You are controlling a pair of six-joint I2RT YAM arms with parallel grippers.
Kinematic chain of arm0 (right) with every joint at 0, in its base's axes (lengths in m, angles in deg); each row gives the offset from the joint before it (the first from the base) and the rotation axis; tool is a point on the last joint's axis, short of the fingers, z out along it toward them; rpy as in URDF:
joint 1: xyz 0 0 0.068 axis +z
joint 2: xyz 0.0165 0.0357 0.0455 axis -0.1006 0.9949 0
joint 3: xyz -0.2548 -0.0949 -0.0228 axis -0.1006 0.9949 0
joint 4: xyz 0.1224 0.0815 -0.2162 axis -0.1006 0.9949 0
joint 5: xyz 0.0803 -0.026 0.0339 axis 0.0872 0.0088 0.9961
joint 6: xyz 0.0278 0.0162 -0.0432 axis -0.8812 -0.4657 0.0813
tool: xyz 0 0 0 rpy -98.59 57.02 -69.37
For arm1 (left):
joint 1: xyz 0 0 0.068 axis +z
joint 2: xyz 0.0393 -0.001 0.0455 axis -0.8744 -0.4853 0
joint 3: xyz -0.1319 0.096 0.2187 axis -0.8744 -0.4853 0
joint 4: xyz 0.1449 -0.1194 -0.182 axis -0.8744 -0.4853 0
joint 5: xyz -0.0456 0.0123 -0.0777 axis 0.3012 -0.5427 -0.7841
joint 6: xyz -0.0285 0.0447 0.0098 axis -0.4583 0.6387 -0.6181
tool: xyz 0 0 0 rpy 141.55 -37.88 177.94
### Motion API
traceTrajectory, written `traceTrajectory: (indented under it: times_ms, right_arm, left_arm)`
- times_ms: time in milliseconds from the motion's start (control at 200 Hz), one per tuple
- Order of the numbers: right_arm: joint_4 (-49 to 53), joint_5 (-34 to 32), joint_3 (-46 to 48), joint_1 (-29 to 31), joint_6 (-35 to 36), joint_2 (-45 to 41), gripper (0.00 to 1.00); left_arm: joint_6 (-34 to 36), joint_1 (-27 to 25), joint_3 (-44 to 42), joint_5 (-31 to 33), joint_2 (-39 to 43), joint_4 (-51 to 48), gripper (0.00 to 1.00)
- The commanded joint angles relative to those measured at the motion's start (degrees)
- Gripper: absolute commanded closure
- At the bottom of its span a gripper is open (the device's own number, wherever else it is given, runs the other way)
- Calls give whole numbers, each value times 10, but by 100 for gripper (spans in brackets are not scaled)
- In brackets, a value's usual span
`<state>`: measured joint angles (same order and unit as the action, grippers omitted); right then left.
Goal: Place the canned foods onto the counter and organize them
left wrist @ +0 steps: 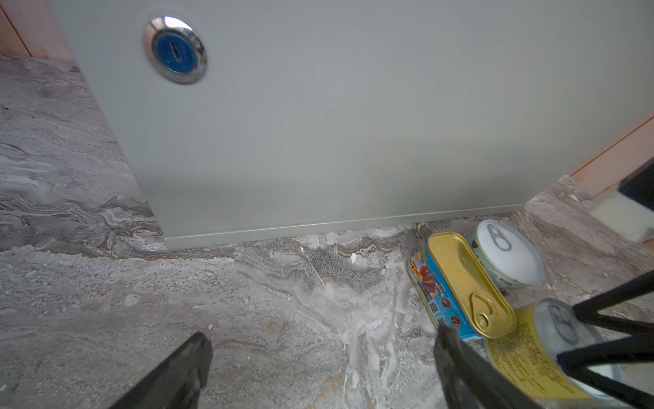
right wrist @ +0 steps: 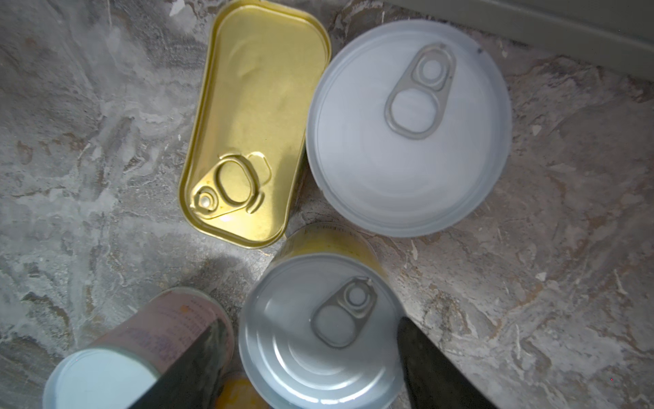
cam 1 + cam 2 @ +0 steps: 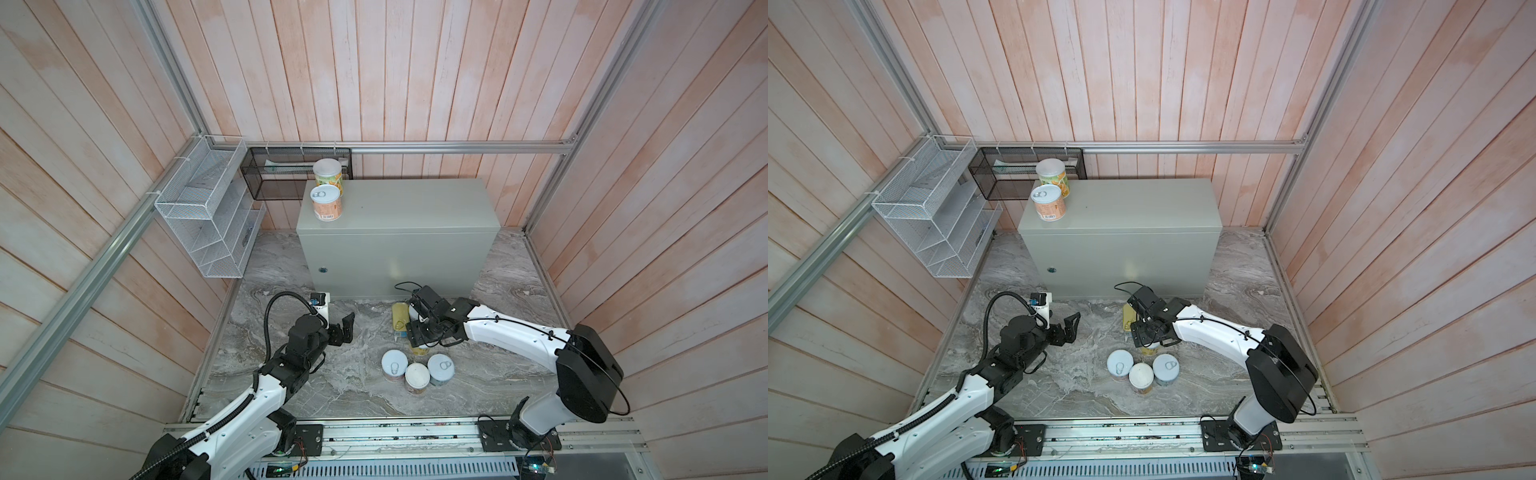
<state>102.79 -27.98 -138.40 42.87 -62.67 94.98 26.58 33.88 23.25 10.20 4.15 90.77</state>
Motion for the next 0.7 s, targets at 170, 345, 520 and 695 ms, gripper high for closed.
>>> traceTrajectory:
  times_ms: [170,345,520,695]
  right_arm:
    - [28,-43,-13,9,8,23,22]
    - [37,-69,-30,14,3,1,21]
    - [39,-67,-35,18,8,-20,19]
    - [59,-72,-37,18,13,1,11]
  left_arm:
    - [-6,-2,0,13,-4,16,0]
    - [-7,-2,0,12,-10,19,0]
    - [-8,-2,2,11,-16,21,0]
    - [-9,-3,1,10,-19,23,0]
